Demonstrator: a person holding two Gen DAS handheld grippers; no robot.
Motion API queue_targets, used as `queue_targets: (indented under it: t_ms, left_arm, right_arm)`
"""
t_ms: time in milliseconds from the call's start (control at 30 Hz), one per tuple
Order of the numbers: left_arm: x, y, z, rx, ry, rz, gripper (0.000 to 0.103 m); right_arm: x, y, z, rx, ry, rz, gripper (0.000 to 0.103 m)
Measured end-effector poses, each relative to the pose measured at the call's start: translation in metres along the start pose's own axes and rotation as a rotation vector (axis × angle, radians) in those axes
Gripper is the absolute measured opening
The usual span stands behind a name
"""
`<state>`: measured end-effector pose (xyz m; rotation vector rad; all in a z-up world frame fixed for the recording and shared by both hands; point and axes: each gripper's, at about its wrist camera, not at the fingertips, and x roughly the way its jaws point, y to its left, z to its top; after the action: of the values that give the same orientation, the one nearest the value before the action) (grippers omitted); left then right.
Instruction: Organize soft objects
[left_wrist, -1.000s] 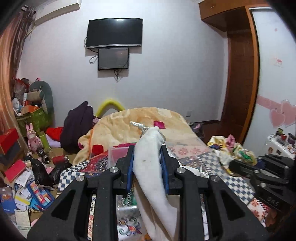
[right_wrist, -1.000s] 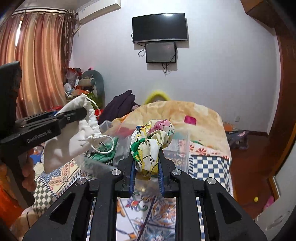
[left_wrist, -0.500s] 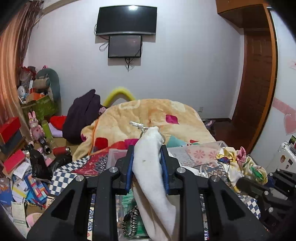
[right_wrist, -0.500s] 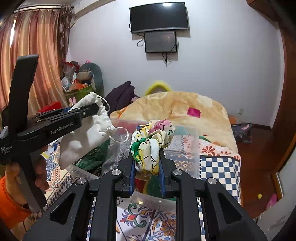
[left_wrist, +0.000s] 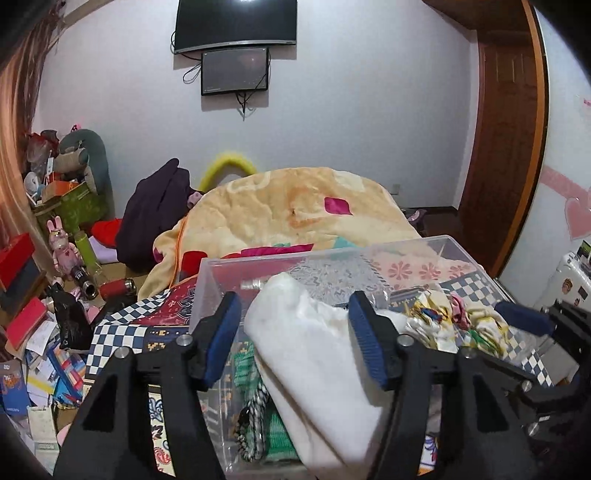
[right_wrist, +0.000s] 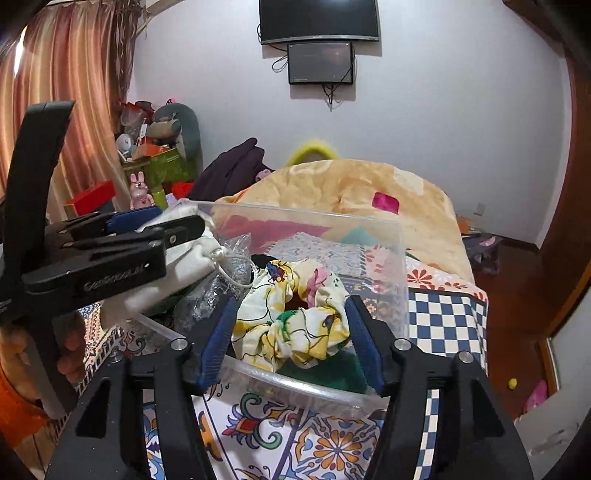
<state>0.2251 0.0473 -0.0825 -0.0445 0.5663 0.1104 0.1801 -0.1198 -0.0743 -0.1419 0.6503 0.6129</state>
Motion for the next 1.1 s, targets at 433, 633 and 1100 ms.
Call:
queue_targets:
  t_ms: [433,633,1100]
  left_arm:
    - [-0.091,-0.001,0.001,0.046,-0.152,-0.034,0.069]
    - [-0.145,0.000,0.008,0.027,-0.236,-0.087,0.073]
    - [-0.235,0.002,0.002,0.042,-0.426,-0.081,0.102]
  right_arm:
    - [-0.065,0.009,0.012,-0.017,-0.145,-0.011,0.064]
    - [-0.111,0.015,0.020,-0.011,-0.247,-0.009,0.065]
    - [-0.177,0.027,0.025,0.015,-0.428,0.008,0.082]
